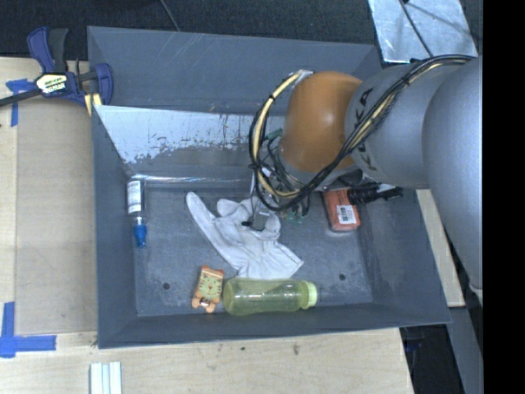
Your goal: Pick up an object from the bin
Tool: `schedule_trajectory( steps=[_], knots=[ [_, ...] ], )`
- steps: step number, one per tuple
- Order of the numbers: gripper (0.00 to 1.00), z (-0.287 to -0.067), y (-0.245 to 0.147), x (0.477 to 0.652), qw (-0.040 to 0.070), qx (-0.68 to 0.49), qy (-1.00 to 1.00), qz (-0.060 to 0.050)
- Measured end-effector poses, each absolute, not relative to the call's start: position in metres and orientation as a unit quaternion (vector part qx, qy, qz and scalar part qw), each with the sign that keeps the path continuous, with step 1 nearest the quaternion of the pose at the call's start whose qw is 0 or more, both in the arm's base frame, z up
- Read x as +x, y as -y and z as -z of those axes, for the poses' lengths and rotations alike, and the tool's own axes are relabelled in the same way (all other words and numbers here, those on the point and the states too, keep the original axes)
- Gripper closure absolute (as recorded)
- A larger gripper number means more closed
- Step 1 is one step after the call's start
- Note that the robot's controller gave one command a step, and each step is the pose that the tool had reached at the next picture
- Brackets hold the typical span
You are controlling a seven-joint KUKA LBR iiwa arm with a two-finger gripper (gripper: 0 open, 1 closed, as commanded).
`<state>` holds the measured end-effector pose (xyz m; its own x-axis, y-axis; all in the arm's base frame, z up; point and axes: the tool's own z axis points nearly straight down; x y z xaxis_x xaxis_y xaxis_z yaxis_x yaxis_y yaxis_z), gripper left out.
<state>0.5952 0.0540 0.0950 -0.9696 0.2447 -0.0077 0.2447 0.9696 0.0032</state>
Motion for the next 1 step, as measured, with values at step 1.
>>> schedule_trajectory(
  steps=[1],
  knots=[
    [1.00, -0.0950, -0.0539, 0.5952, 0.004, 0.123, -0.992, -0.001]
  ],
)
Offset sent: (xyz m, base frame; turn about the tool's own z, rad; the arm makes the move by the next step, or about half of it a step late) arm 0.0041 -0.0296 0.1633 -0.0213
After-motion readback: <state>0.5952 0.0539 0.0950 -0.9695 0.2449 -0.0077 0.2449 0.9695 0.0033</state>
